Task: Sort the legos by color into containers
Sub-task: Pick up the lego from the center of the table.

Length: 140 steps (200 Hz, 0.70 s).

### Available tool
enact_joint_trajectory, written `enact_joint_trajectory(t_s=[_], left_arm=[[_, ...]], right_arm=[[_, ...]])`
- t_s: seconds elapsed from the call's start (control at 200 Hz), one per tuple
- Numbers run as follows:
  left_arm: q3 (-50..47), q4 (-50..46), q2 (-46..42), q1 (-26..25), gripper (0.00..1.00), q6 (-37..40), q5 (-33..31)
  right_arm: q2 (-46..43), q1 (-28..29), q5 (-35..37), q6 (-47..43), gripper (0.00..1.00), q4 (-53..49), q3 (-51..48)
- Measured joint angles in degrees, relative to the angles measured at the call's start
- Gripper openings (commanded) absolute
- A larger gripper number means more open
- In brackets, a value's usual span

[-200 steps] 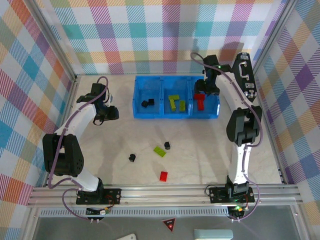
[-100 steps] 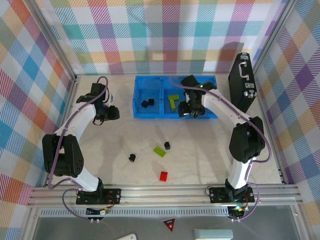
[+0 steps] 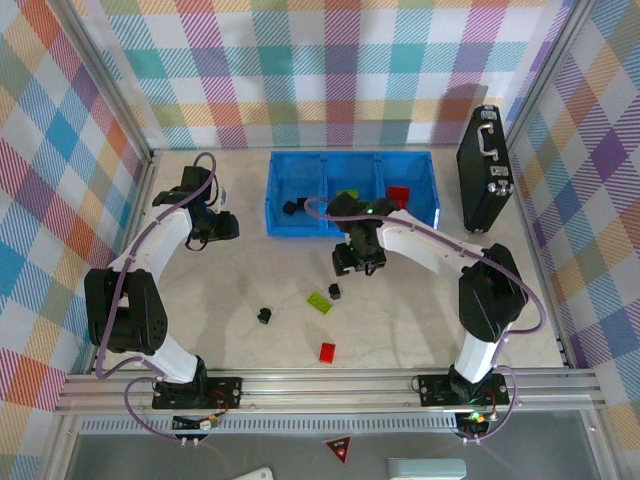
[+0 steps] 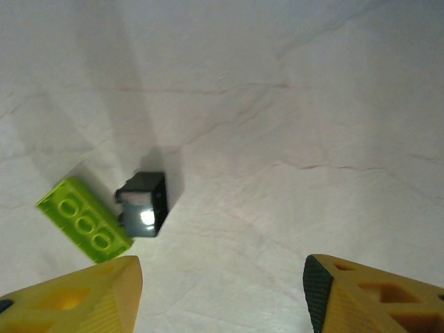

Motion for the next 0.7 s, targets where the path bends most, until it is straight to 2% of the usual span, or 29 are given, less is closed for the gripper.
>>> enact_joint_trajectory(t_s=[0.315, 0.7], left_arm=[[0.0, 0.0, 0.0, 0.0, 0.42, 0.02, 0.0], [0.0, 0.0, 0.0, -0.02, 0.41, 0.02, 0.0]], right_arm=[[4.72, 4.83, -2.12, 3.96, 0.58, 3.04, 0.02], [9.03, 5.44, -3.43, 6.34, 0.52, 6.86, -1.22]])
